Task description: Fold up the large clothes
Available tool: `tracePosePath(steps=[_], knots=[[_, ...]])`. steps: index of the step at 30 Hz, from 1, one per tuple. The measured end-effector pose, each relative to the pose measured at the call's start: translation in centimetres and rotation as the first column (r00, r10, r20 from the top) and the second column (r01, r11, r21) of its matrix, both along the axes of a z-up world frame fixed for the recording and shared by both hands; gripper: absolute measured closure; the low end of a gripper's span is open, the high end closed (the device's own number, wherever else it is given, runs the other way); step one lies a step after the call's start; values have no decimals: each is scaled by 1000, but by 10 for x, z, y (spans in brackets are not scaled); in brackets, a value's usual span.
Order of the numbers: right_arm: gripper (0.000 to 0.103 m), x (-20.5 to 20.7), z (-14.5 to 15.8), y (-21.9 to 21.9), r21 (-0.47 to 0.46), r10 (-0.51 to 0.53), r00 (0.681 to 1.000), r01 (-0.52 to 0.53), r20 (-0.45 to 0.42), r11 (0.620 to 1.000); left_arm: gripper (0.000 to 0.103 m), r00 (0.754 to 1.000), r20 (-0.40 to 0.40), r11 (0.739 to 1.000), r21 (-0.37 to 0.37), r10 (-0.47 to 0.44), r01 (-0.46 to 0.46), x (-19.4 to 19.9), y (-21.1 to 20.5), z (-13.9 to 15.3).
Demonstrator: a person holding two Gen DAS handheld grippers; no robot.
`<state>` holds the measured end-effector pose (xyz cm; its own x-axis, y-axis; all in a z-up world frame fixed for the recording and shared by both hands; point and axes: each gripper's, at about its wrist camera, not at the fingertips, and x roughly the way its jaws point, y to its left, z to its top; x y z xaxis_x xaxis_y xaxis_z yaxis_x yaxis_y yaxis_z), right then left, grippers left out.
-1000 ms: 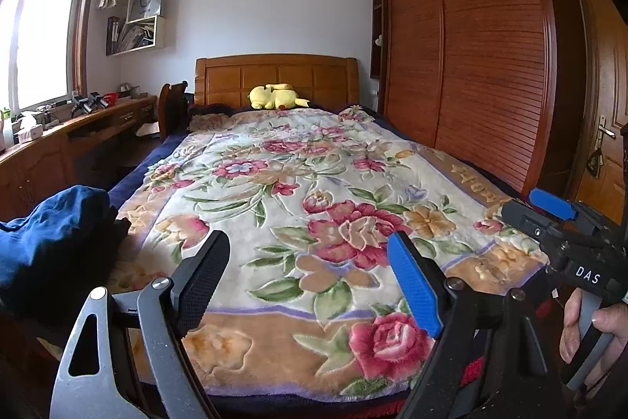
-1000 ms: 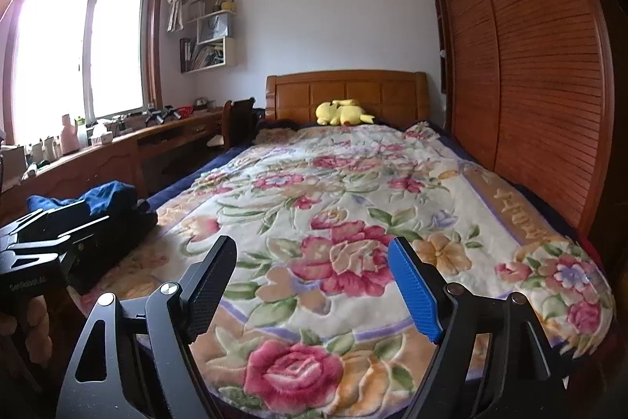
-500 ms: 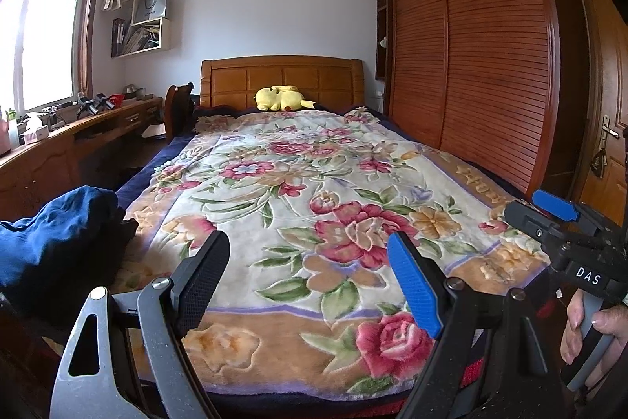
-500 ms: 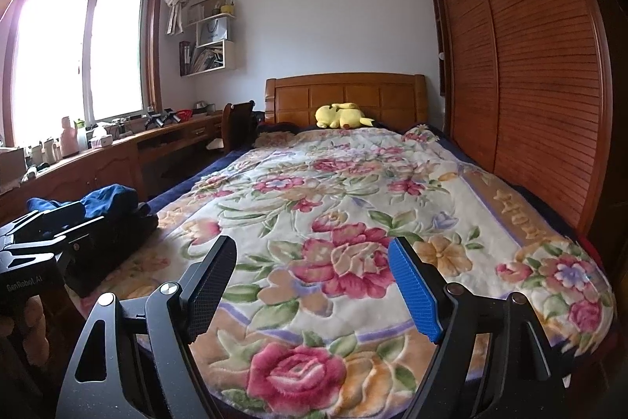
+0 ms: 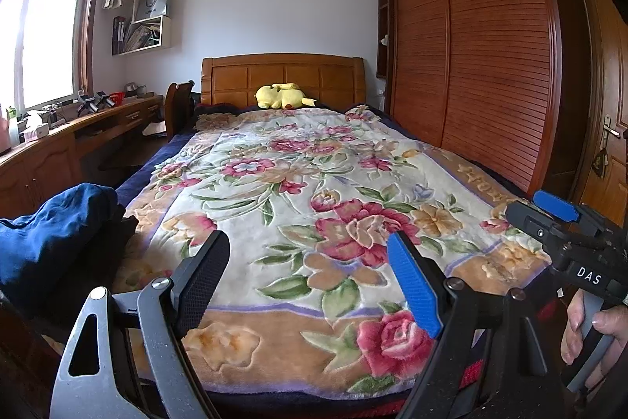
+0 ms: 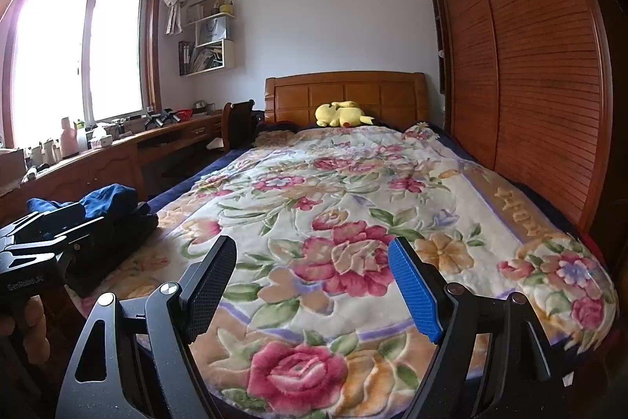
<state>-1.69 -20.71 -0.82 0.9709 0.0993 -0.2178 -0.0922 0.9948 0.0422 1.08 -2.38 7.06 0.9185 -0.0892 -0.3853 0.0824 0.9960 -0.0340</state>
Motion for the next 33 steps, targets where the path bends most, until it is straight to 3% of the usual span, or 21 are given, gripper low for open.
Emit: tracePosePath(steps=[33], knots=[[22, 3, -2, -1, -8, 9, 1000, -9, -3, 1000, 20, 1000, -9, 1000, -1, 7, -7, 1, 2, -8]])
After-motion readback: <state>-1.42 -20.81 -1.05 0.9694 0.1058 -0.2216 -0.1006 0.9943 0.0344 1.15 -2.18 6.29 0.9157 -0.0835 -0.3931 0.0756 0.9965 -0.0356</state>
